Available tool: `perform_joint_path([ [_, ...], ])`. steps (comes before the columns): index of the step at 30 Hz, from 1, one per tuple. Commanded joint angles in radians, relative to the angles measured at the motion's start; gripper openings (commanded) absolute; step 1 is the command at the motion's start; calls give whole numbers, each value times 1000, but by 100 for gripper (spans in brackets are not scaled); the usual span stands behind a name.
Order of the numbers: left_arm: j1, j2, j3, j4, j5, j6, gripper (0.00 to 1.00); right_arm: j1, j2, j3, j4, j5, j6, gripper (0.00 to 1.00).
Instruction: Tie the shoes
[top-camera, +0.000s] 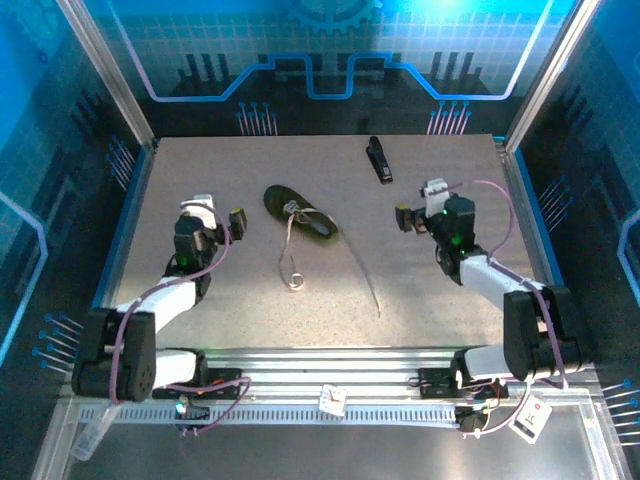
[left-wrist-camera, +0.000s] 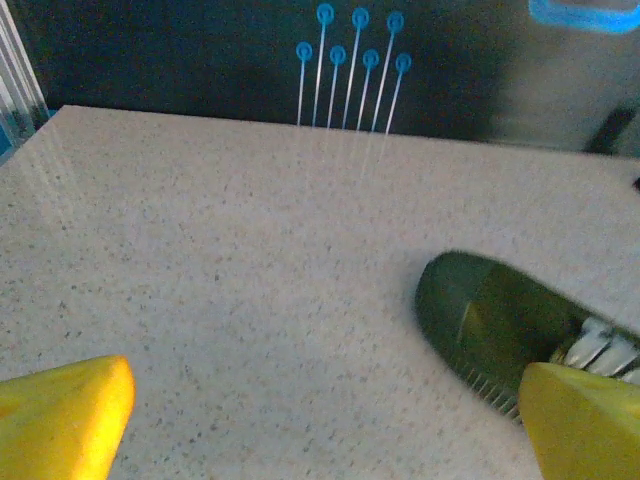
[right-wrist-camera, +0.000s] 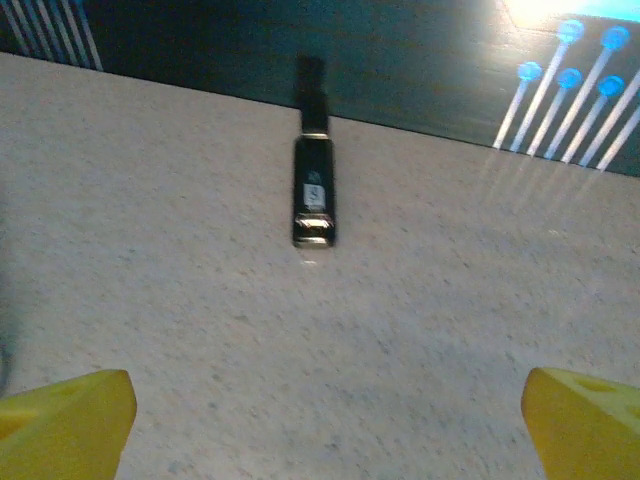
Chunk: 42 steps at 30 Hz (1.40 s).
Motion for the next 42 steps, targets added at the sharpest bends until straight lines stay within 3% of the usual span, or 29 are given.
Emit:
perform_joint_path([
  [1,13,-45,92,-212,6,-118,98,82,49,176,-285,-16,8,99],
  [5,7,17,199,-358,107,-237,93,206,236,409,-434,-120,13,93],
  [9,-6,153,276,-403,228,-373,85,297,472,634,-569,-216,-2,87],
  [14,-44,355,396,-456,369,-430,67,344,717,926,-801,-278,-2,79],
  [17,-69,456,442,-449,416,-451,62,357,789,995,-872,-295,1,78],
  [21,-105,553,478,-423,435,-463,62,381,795,940,-877,-309,47,78],
  [29,-140,626,508,-415,491,-484,54,466,705,699,-774,-417,212,49],
  [32,-152,606,500,-421,492,-476,53,505,659,625,-713,-442,292,43],
  [37,-168,566,480,-439,493,-468,53,561,586,521,-596,-456,445,42],
  [42,-168,481,468,-546,439,-432,56,579,525,450,-529,-439,566,54],
])
